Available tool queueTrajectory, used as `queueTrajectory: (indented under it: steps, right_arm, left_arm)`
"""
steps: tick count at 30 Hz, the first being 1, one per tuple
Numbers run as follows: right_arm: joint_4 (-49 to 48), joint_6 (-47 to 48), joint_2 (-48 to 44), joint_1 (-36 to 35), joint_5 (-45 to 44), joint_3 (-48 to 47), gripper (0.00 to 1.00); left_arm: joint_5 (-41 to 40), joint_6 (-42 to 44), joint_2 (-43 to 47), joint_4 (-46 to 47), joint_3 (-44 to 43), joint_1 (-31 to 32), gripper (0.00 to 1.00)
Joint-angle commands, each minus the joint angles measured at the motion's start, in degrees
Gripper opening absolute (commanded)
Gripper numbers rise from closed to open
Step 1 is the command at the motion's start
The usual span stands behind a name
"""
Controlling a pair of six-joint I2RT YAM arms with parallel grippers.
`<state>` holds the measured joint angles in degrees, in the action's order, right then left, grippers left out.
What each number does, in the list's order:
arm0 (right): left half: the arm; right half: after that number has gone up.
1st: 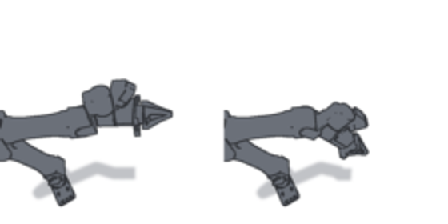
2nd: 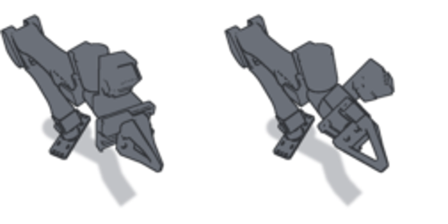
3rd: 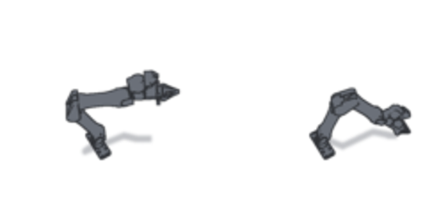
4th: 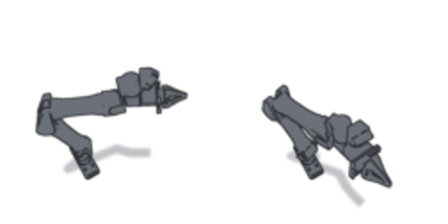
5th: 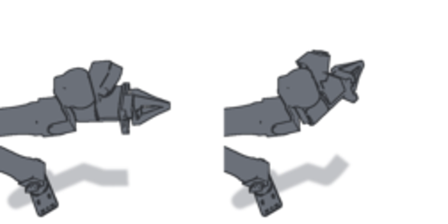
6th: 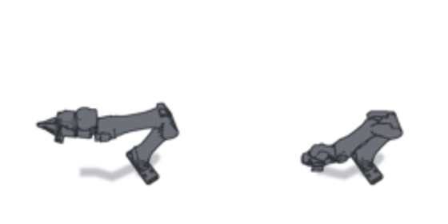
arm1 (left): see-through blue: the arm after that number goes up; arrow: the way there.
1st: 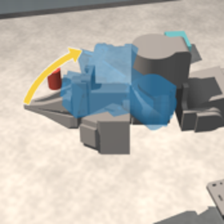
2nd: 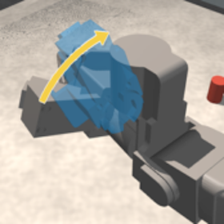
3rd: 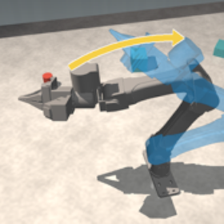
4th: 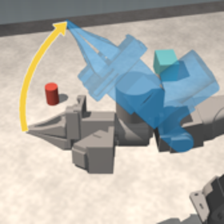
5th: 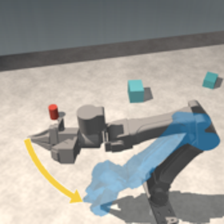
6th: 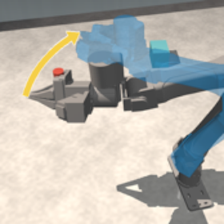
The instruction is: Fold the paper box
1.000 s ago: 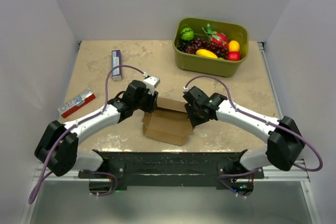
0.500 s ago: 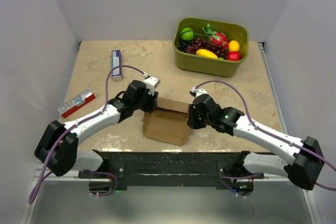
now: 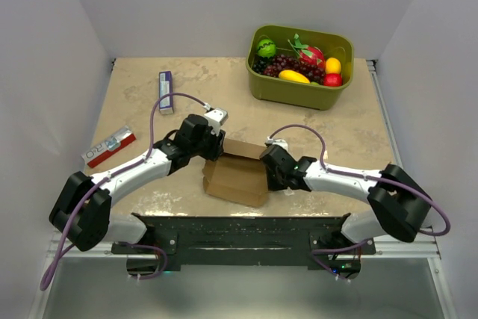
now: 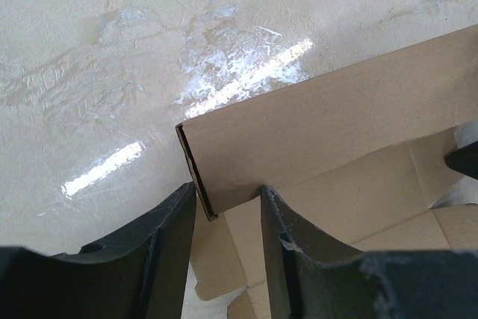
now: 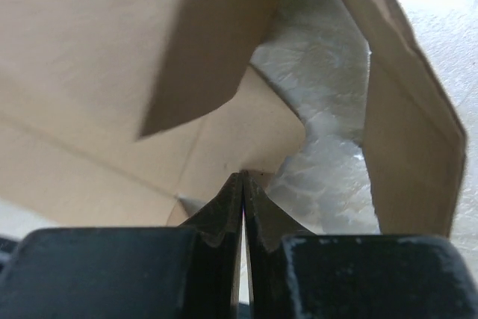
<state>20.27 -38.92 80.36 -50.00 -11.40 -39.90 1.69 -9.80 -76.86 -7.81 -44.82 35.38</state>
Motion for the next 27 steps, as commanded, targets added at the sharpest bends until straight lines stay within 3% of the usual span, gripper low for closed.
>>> queueTrajectory:
  steps: [1,8,10,15,20,27]
  right_arm:
    - [-1.1,-3.3,2.8,-0.7,-6.4,1.6,0.06]
    - [0.4,-5.4,1.6,-1.5,-6.8,1.9,0.09]
    - [3.2,-4.9,-1.9,-1.8,-6.8,0.6,0.14]
    - [9.1,-3.5,-10.7,-1.9,-6.4,-4.3,0.45]
    - [13.8,-2.7,-15.2,-1.8,-10.3,-6.5,0.55]
    - [16.1,-1.9,-8.9,-1.7,-17.3,-7.9,0.61]
  left_arm:
    - [0.9,0.9,0.7,-0.9,-1.5,0.2,0.44]
    - [1.0,0.8,0.9,-1.0,-1.3,0.2,0.44]
    - [1.0,0.8,0.9,-1.0,-1.3,0.2,0.44]
    - [0.8,0.9,0.9,-1.0,-1.4,0.2,0.44]
    - [0.9,0.9,1.0,-1.0,-1.4,0.3,0.44]
    - [0.8,0.9,1.1,-1.1,-1.3,0.2,0.44]
